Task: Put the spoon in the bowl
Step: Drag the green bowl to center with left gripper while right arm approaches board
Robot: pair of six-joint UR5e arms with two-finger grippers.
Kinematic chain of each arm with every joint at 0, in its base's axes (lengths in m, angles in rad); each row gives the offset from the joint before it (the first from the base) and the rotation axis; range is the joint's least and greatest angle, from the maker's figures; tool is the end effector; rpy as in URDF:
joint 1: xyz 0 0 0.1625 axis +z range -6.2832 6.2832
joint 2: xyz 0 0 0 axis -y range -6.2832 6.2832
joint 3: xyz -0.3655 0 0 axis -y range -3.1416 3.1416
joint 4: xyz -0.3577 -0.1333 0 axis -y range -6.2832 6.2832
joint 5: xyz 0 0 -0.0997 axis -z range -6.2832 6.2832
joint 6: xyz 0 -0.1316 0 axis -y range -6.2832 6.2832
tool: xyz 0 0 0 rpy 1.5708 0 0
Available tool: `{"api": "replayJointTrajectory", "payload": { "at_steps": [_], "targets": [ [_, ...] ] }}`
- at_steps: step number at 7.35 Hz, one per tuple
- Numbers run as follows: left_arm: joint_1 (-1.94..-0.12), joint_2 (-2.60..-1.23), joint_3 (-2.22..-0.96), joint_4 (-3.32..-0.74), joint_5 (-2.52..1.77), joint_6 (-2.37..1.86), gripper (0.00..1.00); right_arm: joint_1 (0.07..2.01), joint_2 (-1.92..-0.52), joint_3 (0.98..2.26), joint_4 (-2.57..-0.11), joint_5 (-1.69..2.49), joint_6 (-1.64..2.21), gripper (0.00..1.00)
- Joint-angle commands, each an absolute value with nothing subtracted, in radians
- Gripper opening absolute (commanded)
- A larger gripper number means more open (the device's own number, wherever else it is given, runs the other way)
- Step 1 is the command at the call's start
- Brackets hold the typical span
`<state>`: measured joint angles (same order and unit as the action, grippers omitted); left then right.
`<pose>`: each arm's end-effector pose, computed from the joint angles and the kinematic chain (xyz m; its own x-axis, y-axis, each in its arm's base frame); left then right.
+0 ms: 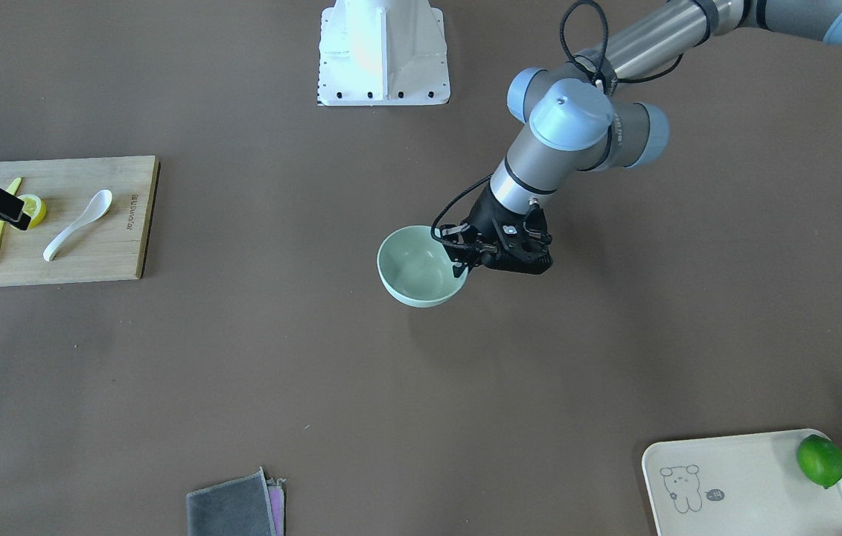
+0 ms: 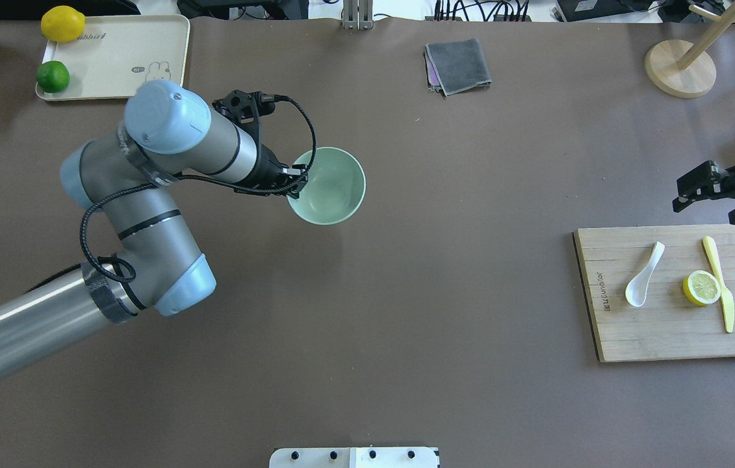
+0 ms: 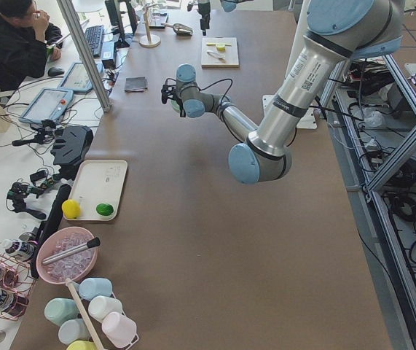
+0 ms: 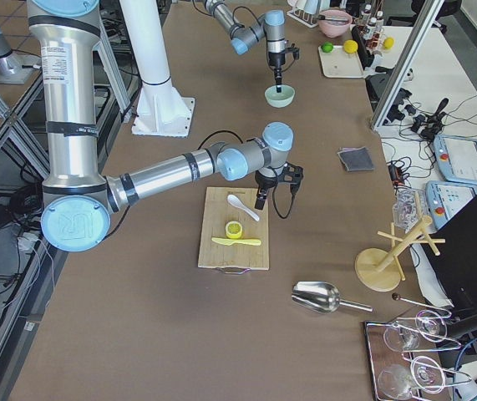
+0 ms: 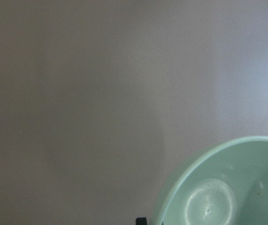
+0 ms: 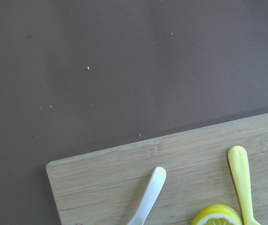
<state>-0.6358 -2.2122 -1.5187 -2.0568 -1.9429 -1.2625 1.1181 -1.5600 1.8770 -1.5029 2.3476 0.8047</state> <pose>0.4894 -0.4674 0.2271 0.4543 0.0160 -0.8907 0.1658 0.9808 0.1022 -0.1693 -0.4419 0.4660 0.6570 0.2203 0.7210 -0.0981 0.9732 -0.2079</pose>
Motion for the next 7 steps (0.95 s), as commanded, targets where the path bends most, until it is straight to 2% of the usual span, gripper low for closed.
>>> {"api": "replayJointTrajectory", "payload": {
  "at_steps": [1, 3, 4, 5, 6, 7],
  "targets": [
    [-0.534, -2.238, -1.517, -2.036, -1.830, -1.305, 0.00, 1.108, -1.546, 1.878, -1.502, 2.345, 0.876, 1.00],
    [-0.511, -2.234, -1.512, -2.037, -1.795, -1.305, 0.00, 1.089, -1.548, 1.879, -1.502, 2.339, 0.880, 1.00],
    [-0.511, -2.229, -1.514, -2.037, -1.793, -1.302, 0.61, 1.075, -1.548, 1.879, -1.502, 2.329, 0.891, 1.00],
    [-0.512, -2.226, -1.519, -2.039, -1.793, -1.301, 0.76, 1.062, -1.546, 1.879, -1.502, 2.309, 0.903, 1.00],
    [-0.517, -2.223, -1.529, -2.040, -1.790, -1.299, 0.98, 1.054, -1.546, 1.879, -1.502, 2.303, 0.904, 1.00],
    [-0.520, -2.209, -1.567, -2.037, -1.792, -1.298, 0.98, 1.051, -1.546, 1.878, -1.502, 2.301, 0.904, 1.00]
  ]
}}
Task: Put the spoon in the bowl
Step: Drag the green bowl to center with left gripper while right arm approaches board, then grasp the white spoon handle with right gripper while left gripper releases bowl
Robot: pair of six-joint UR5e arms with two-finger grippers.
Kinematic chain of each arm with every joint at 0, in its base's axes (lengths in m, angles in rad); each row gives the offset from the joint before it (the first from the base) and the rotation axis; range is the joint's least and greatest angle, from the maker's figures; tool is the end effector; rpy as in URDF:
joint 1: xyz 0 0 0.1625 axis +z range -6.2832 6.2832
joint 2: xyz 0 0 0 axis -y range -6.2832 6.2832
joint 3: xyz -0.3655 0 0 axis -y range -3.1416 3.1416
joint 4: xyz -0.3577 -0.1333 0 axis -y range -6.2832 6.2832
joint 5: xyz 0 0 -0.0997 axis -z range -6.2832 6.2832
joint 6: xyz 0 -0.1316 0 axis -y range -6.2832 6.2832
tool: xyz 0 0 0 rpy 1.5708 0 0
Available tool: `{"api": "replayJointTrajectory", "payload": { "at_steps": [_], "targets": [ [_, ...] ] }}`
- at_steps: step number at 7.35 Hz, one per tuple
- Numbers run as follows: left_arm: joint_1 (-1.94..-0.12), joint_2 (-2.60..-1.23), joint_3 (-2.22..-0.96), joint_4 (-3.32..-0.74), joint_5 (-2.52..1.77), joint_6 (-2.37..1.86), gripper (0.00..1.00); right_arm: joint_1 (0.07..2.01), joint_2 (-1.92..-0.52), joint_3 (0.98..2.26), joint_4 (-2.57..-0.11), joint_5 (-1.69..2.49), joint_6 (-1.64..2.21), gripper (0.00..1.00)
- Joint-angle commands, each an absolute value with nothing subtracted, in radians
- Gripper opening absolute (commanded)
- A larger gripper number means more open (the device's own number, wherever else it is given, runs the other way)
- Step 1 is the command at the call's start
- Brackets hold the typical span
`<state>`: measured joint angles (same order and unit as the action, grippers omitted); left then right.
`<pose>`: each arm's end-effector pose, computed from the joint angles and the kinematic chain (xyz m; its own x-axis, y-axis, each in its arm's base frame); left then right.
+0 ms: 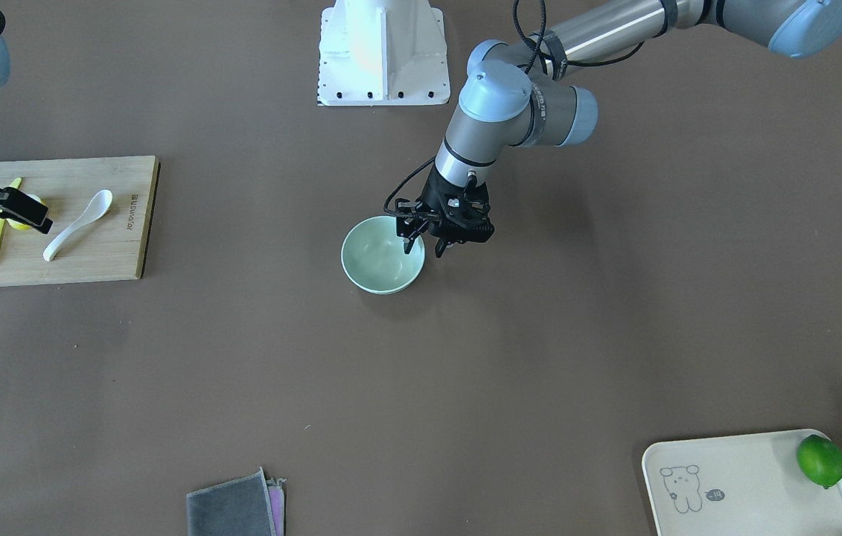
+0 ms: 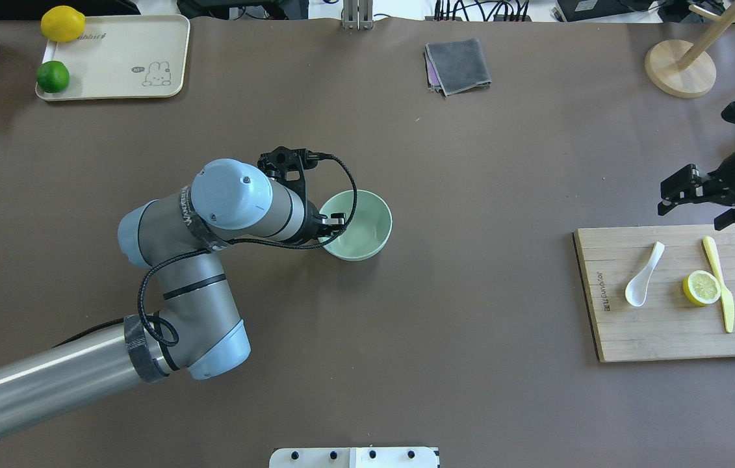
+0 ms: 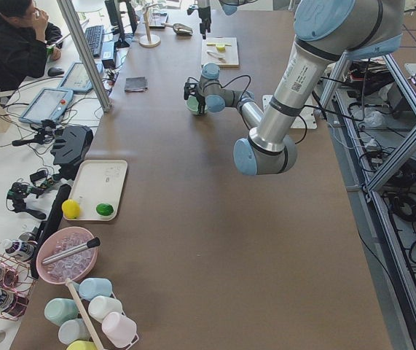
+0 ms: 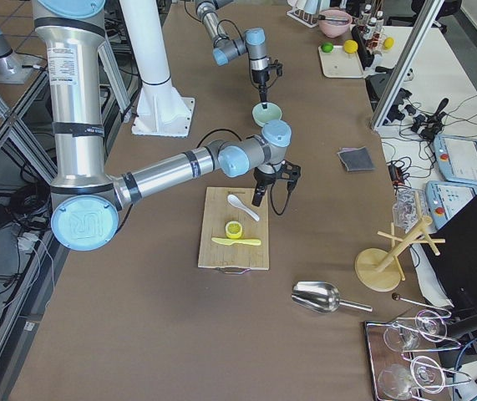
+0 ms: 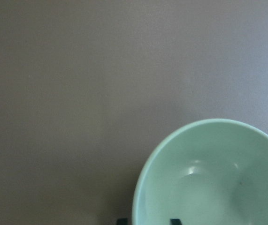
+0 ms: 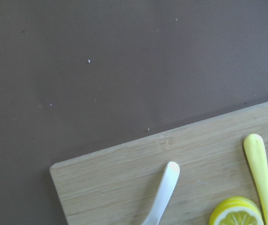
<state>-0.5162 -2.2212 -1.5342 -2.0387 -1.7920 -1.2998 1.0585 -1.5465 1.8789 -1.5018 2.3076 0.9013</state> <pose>0.5345 -0.4234 0.2197 0.4775 0.0293 -0.8781 0.1923 0.9717 0.1370 -0.1946 -0.4376 0.4619 0.6746 0.2618 0.6902 -0.1253 0.9620 -0.2425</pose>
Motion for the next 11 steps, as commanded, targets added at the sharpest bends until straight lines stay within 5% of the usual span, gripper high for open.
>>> {"api": "replayJointTrajectory", "payload": {
  "at_steps": [1, 5, 7, 8, 11],
  "targets": [
    [-0.543, -2.195, -1.601, -2.037, -1.796, -1.293, 0.98, 1.046, -1.552, 1.876, -1.503, 2.298, 0.905, 1.00],
    [-0.586, -2.171, -1.638, -2.036, -1.798, -1.293, 0.98, 0.939, -1.531, 1.861, -1.494, 2.187, 1.100, 0.99],
    [-0.588, -2.171, -1.643, -2.036, -1.798, -1.292, 0.98, 0.928, -1.531, 1.839, -1.491, 2.186, 1.103, 0.75],
    [-0.588, -2.171, -1.643, -2.036, -1.798, -1.292, 0.98, 0.928, -1.531, 1.838, -1.491, 2.186, 1.103, 0.72],
    [-0.588, -2.171, -1.643, -2.036, -1.798, -1.292, 0.98, 0.925, -1.539, 1.698, -1.228, 2.194, 1.182, 0.74]
  ]
}}
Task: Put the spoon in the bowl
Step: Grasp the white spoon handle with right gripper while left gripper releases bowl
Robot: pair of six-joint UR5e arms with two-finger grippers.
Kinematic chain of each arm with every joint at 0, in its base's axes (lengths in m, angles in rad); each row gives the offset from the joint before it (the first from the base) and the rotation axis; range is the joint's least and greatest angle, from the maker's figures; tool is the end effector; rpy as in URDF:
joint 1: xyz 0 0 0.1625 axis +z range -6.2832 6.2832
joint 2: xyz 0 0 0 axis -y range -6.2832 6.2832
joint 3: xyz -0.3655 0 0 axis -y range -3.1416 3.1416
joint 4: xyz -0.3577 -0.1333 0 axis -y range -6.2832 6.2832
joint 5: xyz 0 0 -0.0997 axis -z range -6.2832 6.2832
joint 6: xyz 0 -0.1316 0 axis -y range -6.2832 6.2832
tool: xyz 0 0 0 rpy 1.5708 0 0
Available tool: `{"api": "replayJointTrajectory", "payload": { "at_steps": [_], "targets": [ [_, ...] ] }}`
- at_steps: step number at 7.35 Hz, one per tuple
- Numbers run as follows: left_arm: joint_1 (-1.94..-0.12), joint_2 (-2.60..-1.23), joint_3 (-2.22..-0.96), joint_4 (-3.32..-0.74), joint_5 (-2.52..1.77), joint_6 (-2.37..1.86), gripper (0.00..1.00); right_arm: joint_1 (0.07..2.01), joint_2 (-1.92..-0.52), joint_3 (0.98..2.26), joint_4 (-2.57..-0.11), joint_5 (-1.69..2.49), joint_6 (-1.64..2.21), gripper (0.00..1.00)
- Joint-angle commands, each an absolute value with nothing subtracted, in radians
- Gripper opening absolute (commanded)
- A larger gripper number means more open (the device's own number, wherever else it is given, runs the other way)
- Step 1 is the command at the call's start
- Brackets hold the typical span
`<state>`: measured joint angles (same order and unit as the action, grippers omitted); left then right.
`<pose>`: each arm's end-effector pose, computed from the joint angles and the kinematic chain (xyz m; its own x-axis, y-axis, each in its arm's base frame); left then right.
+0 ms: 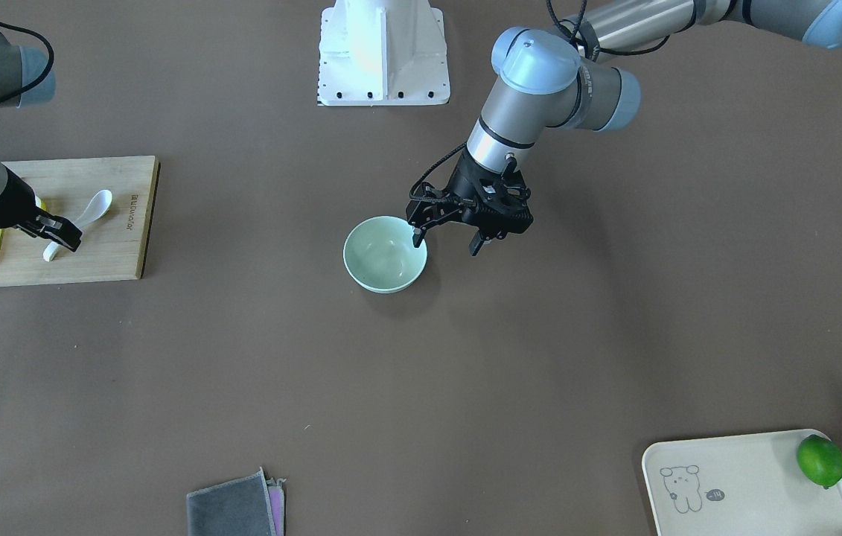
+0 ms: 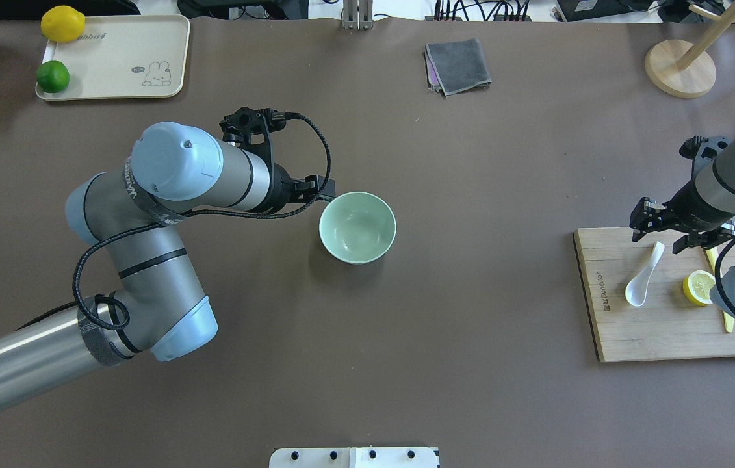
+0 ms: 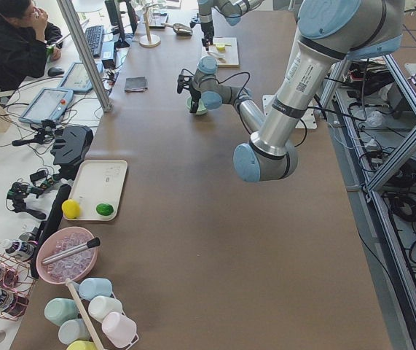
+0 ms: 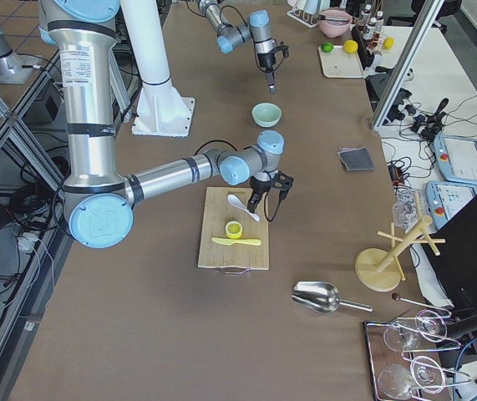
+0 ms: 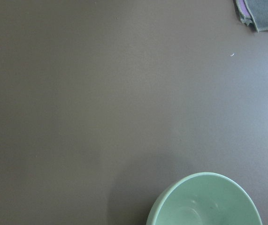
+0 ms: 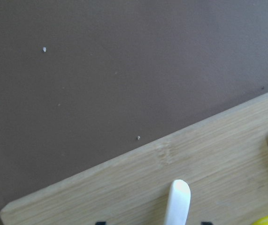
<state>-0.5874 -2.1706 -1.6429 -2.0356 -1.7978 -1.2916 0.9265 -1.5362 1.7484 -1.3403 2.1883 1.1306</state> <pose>0.4790 -0.4435 0.2050 0.4385 0.0306 -0.8982 0.2592 0.9526 0.1590 -0.2537 -0.4328 0.5067 0.7053 0.3604 0.6105 -0.2237 0.9303 -0.2908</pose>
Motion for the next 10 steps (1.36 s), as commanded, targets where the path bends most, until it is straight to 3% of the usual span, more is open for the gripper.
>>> {"api": "replayJointTrajectory", "payload": {
  "at_steps": [1, 8, 9, 10],
  "targets": [
    [-0.589, -2.163, -1.644, -2.036, -1.798, -1.292, 0.98, 0.925, -1.543, 1.712, -1.224, 2.201, 1.192, 0.74],
    [-0.589, -2.140, -1.651, -2.039, -1.793, -1.292, 0.98, 0.881, -1.615, 1.753, -1.224, 2.183, 1.192, 0.79],
    [-0.589, -2.140, -1.651, -2.039, -1.793, -1.292, 0.98, 0.873, -1.614, 1.752, -1.224, 2.183, 1.192, 0.78],
    [-0.589, -2.140, -1.649, -2.039, -1.793, -1.292, 0.98, 0.868, -1.615, 1.752, -1.224, 2.180, 1.192, 0.72]
  ]
}}
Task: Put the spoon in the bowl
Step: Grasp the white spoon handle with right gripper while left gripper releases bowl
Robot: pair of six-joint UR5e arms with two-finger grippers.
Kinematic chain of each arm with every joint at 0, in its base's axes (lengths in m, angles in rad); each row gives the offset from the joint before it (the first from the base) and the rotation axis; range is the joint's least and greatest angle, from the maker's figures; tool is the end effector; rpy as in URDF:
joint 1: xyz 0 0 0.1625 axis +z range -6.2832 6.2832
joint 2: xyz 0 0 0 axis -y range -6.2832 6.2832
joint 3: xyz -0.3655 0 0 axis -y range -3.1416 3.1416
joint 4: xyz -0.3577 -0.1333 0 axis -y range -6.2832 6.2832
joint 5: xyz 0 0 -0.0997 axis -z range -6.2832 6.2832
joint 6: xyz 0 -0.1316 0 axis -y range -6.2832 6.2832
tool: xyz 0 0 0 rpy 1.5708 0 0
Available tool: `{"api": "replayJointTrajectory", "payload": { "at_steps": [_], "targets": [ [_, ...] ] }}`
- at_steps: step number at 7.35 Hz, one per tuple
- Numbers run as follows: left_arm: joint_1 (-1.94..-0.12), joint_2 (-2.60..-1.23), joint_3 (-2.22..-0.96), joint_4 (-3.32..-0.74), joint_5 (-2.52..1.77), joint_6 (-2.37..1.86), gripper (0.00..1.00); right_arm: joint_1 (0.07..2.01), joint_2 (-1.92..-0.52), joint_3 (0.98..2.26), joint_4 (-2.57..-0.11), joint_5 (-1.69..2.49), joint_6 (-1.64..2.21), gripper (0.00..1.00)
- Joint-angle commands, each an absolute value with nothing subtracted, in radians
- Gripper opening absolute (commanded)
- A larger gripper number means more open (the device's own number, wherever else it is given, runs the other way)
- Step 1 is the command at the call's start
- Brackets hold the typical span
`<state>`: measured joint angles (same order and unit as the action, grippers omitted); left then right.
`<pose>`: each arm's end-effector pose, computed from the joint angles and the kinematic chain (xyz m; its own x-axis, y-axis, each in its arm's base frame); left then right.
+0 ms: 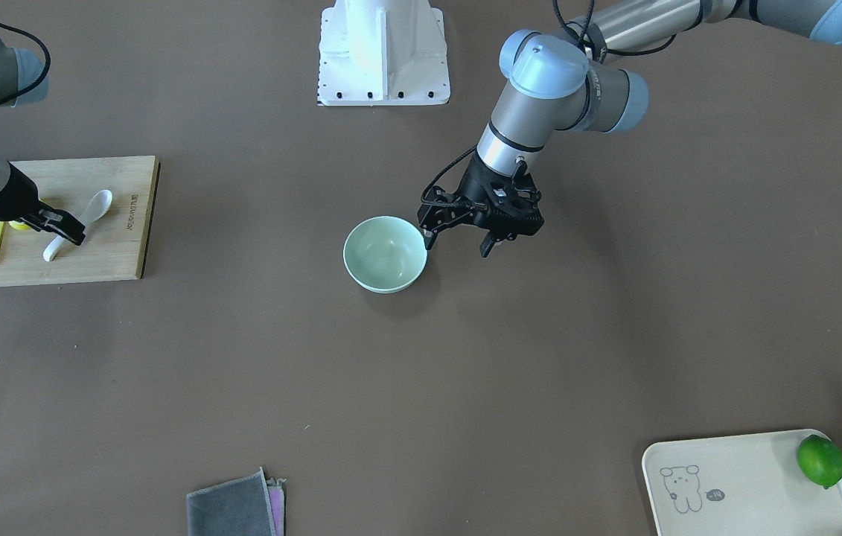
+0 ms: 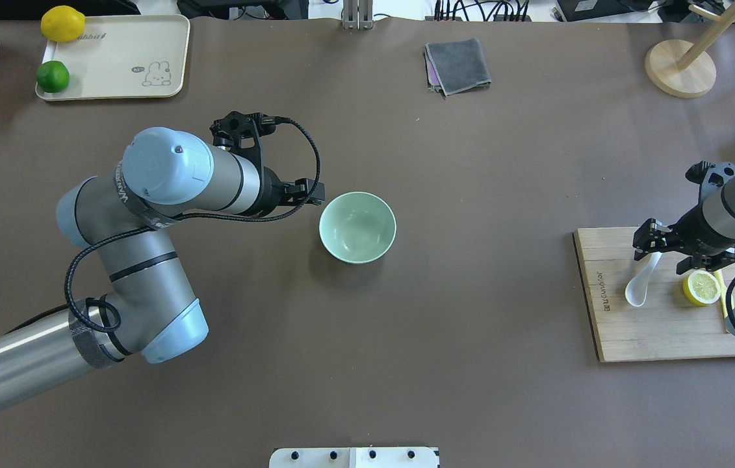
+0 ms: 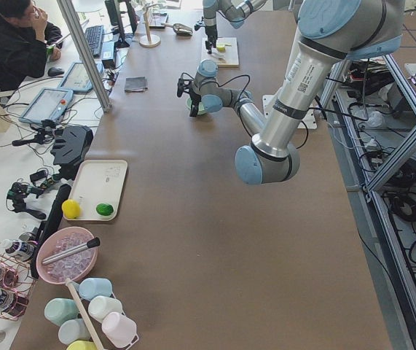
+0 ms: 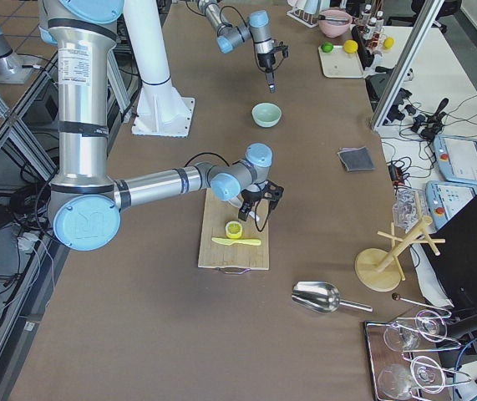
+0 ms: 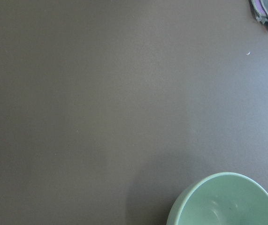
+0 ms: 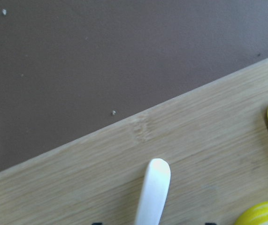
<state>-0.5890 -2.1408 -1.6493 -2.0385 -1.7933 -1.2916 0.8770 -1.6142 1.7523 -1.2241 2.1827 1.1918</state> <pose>0.4754 -0.4430 0.2209 0.4549 0.0194 -0.8904 0.2618 0.9527 0.1545 -0.2606 -0.4035 0.5273 0.6951 0.3621 0.6210 -0.2163 0.9292 -0.2997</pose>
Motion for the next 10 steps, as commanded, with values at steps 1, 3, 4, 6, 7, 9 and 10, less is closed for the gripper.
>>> {"api": "replayJointTrajectory", "payload": {
  "at_steps": [1, 3, 4, 6, 7, 9, 10],
  "targets": [
    [-0.589, -2.140, -1.649, -2.039, -1.793, -1.292, 0.98, 0.864, -1.617, 1.752, -1.224, 2.174, 1.192, 0.59],
    [-0.589, -2.138, -1.651, -2.039, -1.793, -1.292, 0.98, 0.864, -1.615, 1.753, -1.224, 2.165, 1.192, 0.13],
    [-0.589, -2.138, -1.651, -2.040, -1.793, -1.292, 0.98, 0.864, -1.615, 1.755, -1.224, 2.166, 1.192, 0.00],
    [-0.589, -2.134, -1.652, -2.040, -1.793, -1.292, 0.98, 0.865, -1.617, 1.772, -1.224, 2.171, 1.192, 0.00],
    [-0.591, -2.134, -1.654, -2.042, -1.793, -1.292, 0.98, 0.873, -1.630, 1.822, -1.226, 2.183, 1.190, 0.00],
    [-0.594, -2.116, -1.661, -2.043, -1.799, -1.287, 0.98, 0.926, -1.672, 1.952, -1.238, 2.245, 1.192, 0.00],
    [-0.606, -2.082, -1.698, -2.042, -1.796, -1.182, 0.98, 0.945, -1.664, 1.988, -1.238, 2.267, 1.192, 0.00]
  ]
}}
